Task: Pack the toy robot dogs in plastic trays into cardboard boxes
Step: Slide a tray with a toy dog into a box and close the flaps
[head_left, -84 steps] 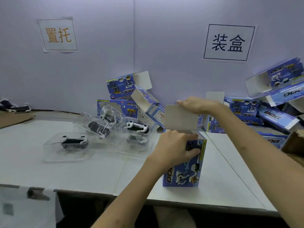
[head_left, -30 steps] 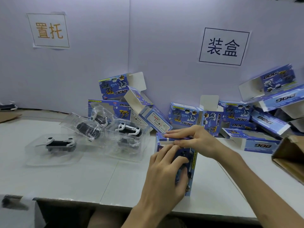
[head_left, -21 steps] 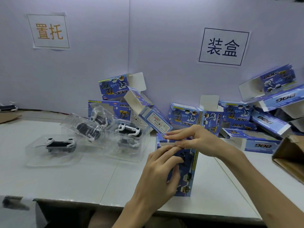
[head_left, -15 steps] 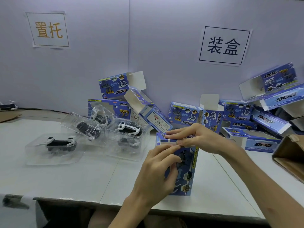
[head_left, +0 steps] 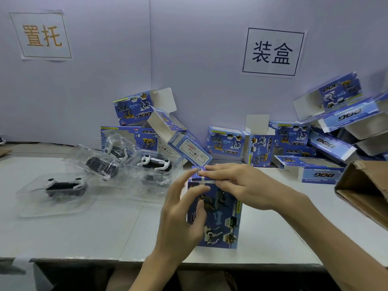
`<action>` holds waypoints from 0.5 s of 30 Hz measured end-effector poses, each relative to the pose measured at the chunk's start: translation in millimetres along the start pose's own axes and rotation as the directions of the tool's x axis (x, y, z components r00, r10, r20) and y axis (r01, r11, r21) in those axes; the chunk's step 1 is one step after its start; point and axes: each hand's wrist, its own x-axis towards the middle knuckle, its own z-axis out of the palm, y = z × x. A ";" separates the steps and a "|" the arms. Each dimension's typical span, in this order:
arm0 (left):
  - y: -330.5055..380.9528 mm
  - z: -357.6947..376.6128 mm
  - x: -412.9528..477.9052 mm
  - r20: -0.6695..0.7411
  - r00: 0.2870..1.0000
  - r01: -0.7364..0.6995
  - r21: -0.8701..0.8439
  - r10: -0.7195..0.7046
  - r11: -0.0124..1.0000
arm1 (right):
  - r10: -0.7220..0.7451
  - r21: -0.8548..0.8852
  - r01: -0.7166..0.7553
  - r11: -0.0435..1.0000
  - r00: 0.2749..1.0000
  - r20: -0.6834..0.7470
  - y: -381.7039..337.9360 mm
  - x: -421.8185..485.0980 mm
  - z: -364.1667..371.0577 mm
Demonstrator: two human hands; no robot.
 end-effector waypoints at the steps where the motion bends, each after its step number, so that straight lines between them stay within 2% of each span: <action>1: -2.2 1.4 3.3 -0.016 0.999 0.050 0.056 -0.049 0.997 | 0.001 -0.040 -0.001 0.999 1.000 -0.001 -1.4 -1.2 0.7; 2: -4.0 3.2 5.8 -0.004 0.992 0.122 0.064 -0.122 0.990 | 0.002 -0.067 -0.002 0.998 1.000 -0.003 -3.0 -1.9 1.3; 4: -4.1 7.4 8.6 0.153 0.948 0.293 -0.091 -0.278 0.952 | 0.012 -0.077 -0.012 0.997 1.000 -0.002 -5.8 -3.3 2.3; 6: -5.2 13.1 6.9 0.269 0.900 0.393 -0.159 -0.343 0.906 | 0.029 -0.071 -0.028 0.997 0.999 0.015 -9.0 -2.9 2.2; 10: -9.7 20.1 6.9 0.254 0.886 0.425 -0.112 -0.388 0.898 | 0.057 -0.145 -0.047 0.988 0.996 0.067 -21.5 2.2 4.4; 15: -14.8 19.3 11.6 0.234 0.880 0.455 -0.163 -0.414 0.875 | 0.079 -0.298 -0.051 0.953 0.993 0.084 -36.3 6.7 8.9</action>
